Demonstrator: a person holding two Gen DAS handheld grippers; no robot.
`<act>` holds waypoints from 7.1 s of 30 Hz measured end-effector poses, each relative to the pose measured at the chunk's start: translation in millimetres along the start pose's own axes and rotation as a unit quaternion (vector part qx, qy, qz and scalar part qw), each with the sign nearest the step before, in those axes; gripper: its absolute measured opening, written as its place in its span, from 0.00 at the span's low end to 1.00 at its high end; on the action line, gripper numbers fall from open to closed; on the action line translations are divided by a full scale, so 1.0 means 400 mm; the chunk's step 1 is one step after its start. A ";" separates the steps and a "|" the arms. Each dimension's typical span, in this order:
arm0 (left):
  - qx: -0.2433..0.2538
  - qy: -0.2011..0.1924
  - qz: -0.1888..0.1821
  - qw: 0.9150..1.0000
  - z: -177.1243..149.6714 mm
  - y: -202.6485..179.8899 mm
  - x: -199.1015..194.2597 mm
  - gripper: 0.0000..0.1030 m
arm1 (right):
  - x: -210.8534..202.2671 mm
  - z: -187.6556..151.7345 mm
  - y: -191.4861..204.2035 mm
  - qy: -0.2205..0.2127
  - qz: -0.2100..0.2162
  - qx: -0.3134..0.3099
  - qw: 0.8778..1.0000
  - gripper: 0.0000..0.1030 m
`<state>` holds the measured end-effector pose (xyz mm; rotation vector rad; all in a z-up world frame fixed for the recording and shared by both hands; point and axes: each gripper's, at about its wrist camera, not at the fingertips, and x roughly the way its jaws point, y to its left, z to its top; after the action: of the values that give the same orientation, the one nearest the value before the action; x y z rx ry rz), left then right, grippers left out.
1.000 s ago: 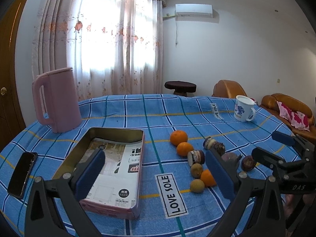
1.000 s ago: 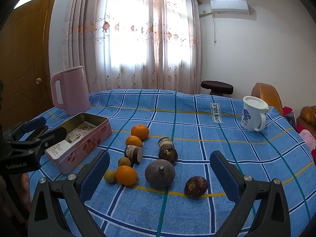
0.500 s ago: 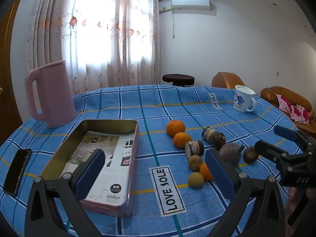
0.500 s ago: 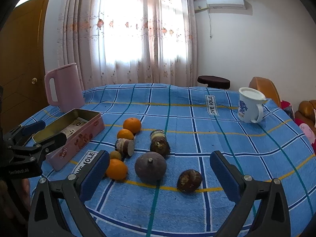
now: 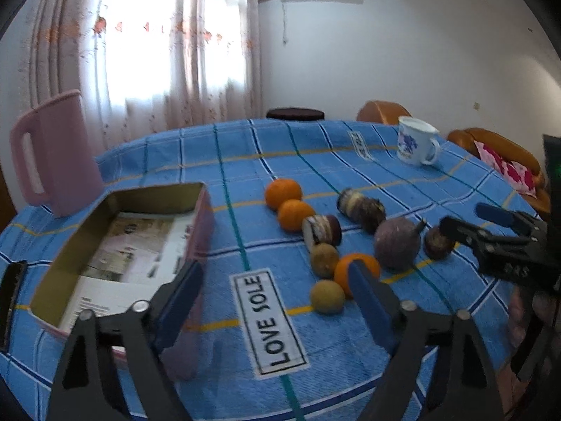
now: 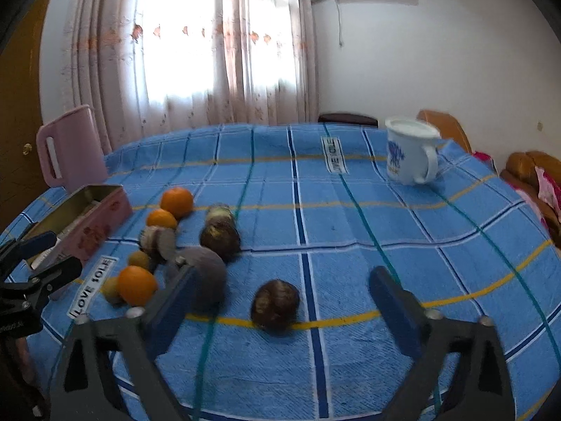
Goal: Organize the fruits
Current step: 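Grasp the small yellow-green fruit with the left gripper while the right gripper grasps the brown round fruit, then carry the yellow-green fruit with the left gripper while the right gripper carries the brown fruit over the pink tin, then open the left gripper over the pink tin while the right gripper releases its brown fruit there, then grasp an orange with the left gripper while the right gripper grasps the large purple-grey fruit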
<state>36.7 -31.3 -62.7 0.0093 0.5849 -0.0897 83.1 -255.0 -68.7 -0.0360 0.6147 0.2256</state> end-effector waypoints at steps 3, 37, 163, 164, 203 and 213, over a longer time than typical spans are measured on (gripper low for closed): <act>0.006 0.021 -0.019 1.000 -0.004 -0.015 0.020 0.68 | 0.024 -0.001 0.000 0.025 0.009 -0.003 1.000 0.72; 0.016 0.111 -0.105 0.988 -0.003 -0.045 0.100 0.27 | 0.077 -0.014 0.013 0.087 0.085 -0.013 0.992 0.34; 0.002 0.005 -0.029 1.000 0.048 0.041 0.024 0.85 | 0.040 0.048 0.128 0.021 0.067 -0.055 0.996 0.68; 0.005 0.008 -0.030 0.999 0.045 0.028 0.026 0.85 | 0.051 0.048 0.131 0.030 0.071 -0.056 0.995 0.68; 0.026 0.077 -0.115 0.990 0.033 -0.130 0.113 0.36 | 0.058 0.041 0.040 0.039 0.071 -0.024 0.996 0.52; 0.027 0.020 -0.095 0.995 0.042 -0.120 0.064 0.36 | 0.007 0.044 0.051 -0.013 0.084 -0.039 0.996 0.52</act>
<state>63.1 -81.9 -61.9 0.0086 0.6231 -0.2900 90.7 -232.7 -55.3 -0.0558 0.5829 0.4132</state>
